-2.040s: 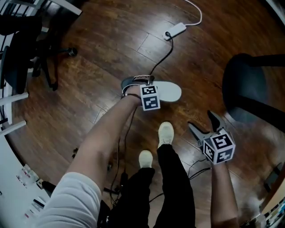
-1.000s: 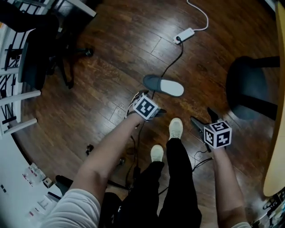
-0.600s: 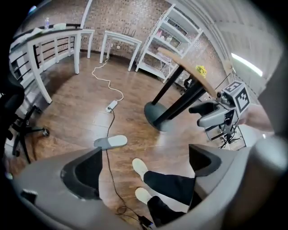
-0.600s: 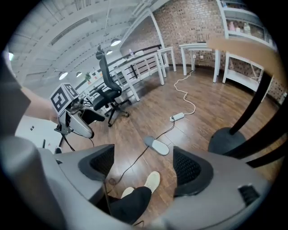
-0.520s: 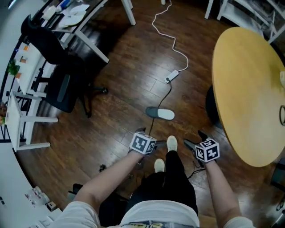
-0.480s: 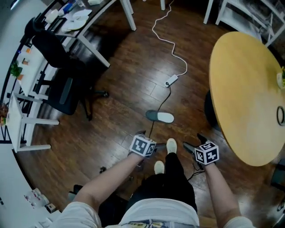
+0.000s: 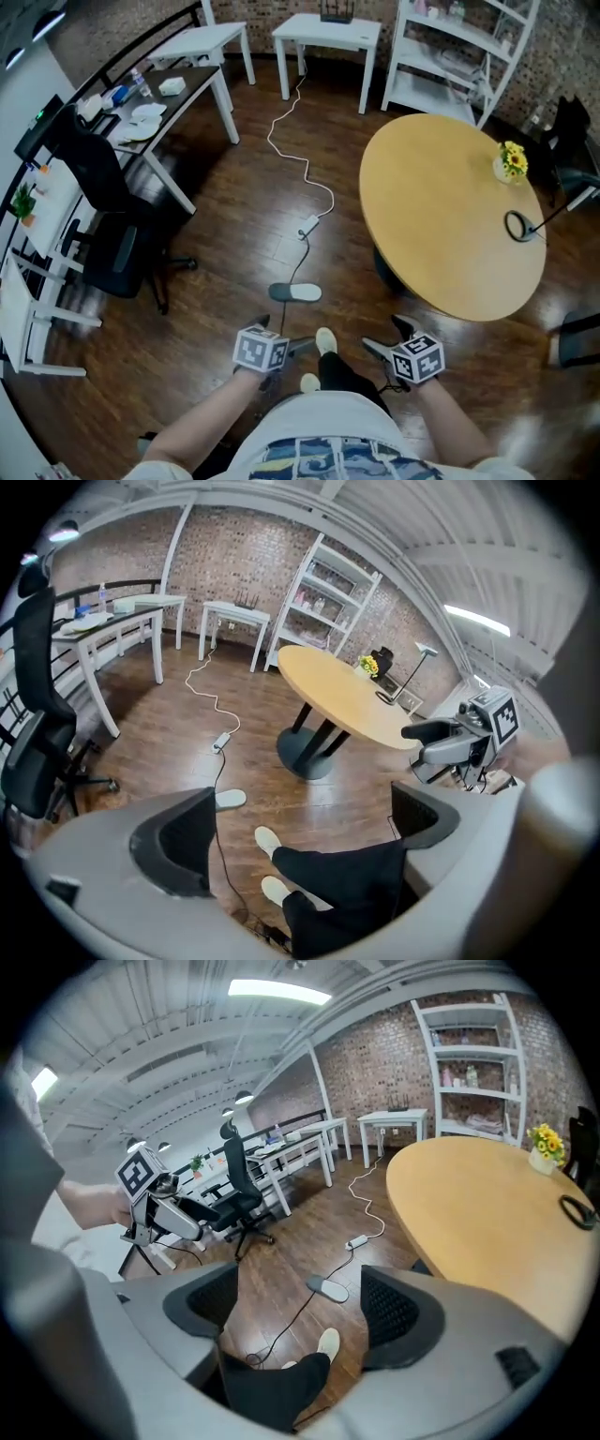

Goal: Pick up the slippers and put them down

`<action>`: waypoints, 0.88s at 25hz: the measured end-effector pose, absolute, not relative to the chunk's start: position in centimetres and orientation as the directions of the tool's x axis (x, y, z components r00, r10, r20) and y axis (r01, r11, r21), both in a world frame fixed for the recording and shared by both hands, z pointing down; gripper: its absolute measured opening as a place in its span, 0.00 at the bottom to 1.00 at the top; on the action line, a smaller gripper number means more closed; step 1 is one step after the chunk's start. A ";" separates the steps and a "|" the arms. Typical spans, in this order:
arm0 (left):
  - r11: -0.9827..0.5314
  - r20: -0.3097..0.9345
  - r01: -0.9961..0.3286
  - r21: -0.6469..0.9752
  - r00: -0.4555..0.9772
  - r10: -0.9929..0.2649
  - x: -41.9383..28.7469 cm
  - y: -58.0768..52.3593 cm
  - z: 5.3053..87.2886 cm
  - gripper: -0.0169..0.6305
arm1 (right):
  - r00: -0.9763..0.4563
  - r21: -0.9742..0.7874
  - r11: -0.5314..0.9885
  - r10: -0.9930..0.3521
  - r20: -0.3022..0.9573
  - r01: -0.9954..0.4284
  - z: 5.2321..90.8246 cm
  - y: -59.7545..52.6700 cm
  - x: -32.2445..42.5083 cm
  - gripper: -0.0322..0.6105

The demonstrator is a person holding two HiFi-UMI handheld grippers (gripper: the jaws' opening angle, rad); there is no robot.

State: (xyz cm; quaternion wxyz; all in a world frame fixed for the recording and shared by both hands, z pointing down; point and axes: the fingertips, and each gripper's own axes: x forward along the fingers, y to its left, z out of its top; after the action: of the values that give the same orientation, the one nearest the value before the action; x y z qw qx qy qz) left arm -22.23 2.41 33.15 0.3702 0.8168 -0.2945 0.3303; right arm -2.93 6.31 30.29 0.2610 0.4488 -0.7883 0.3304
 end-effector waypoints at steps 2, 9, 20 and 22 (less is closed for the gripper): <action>-0.593 0.736 -0.703 0.392 0.627 -0.256 -21.5 3.8 31.1 0.93 | -0.431 -0.264 0.354 -0.569 0.700 -0.897 28.0 8.9 -1.6 0.67; -0.642 0.683 -0.633 0.434 0.695 -0.223 -18.7 9.3 27.9 0.92 | -0.283 -0.218 0.181 -0.661 0.695 -0.959 23.9 19.0 3.5 0.67; -0.685 0.697 -0.591 0.426 0.697 -0.168 -10.4 14.1 26.8 0.91 | -0.196 -0.251 0.031 -0.719 0.667 -0.968 23.4 26.3 11.6 0.67; -0.691 0.696 -0.580 0.431 0.701 -0.155 -7.5 15.7 26.1 0.91 | -0.172 -0.247 0.003 -0.728 0.664 -0.969 22.5 28.5 14.2 0.67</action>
State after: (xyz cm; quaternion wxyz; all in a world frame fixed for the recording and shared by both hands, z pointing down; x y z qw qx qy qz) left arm -7.53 15.66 26.13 0.3302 0.8612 -0.2134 0.3222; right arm 14.20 28.53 22.53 0.1776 0.6186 -0.6857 0.3400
